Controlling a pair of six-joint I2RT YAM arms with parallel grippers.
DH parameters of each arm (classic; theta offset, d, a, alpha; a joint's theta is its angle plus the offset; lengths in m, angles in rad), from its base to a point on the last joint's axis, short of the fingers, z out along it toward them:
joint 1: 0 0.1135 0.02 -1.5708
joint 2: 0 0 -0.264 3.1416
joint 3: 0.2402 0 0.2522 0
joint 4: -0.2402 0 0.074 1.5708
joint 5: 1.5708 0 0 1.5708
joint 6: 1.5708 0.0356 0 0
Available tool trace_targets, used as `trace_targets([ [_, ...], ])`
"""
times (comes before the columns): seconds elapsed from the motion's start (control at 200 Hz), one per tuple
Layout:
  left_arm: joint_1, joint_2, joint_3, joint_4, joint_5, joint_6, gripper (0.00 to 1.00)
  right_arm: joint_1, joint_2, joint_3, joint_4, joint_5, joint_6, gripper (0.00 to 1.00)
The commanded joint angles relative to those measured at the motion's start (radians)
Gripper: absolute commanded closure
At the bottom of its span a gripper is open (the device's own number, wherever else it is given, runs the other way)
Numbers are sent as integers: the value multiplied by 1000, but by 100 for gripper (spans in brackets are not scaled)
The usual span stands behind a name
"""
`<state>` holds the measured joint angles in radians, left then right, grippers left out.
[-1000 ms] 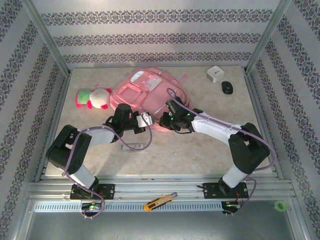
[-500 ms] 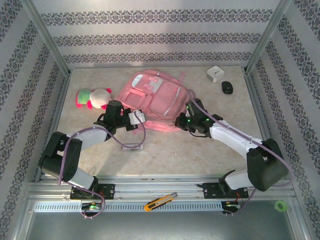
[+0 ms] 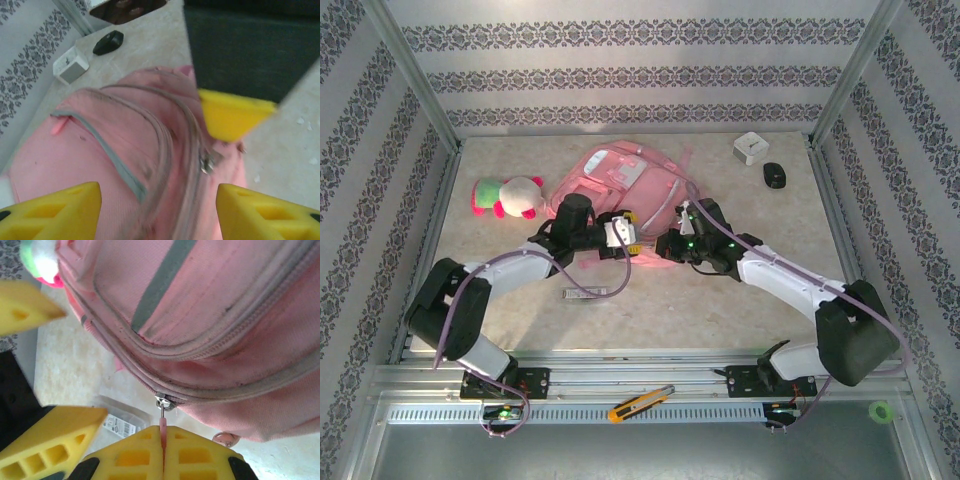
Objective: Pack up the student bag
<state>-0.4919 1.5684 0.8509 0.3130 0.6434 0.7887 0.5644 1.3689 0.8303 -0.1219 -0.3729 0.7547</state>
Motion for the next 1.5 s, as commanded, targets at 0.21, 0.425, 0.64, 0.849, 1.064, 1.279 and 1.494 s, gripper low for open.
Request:
trace_targets([
  [0.21, -19, 107, 119, -169, -11, 154, 37, 20, -89, -20, 42, -51, -60, 100],
  [0.425, -14, 36, 88, -226, 53, 118, 35, 21, -72, -13, 46, -63, -64, 100],
  [0.64, -11, 11, 68, -294, 97, 158, 40, 22, -65, -3, 52, -76, -69, 100],
  [0.849, -13, 64, 85, -289, 70, 173, 52, 21, -65, -2, 78, -89, -60, 100],
  [1.064, 14, 65, 40, -191, 24, 175, 100, 7, -91, -16, 79, -93, -62, 100],
  [1.279, 105, -19, 30, -364, 74, 252, 100, -105, -113, -93, 76, -139, -143, 100],
  [1.494, 167, -109, -23, -430, 31, 287, 100, -150, -78, -97, 96, -214, -238, 100],
])
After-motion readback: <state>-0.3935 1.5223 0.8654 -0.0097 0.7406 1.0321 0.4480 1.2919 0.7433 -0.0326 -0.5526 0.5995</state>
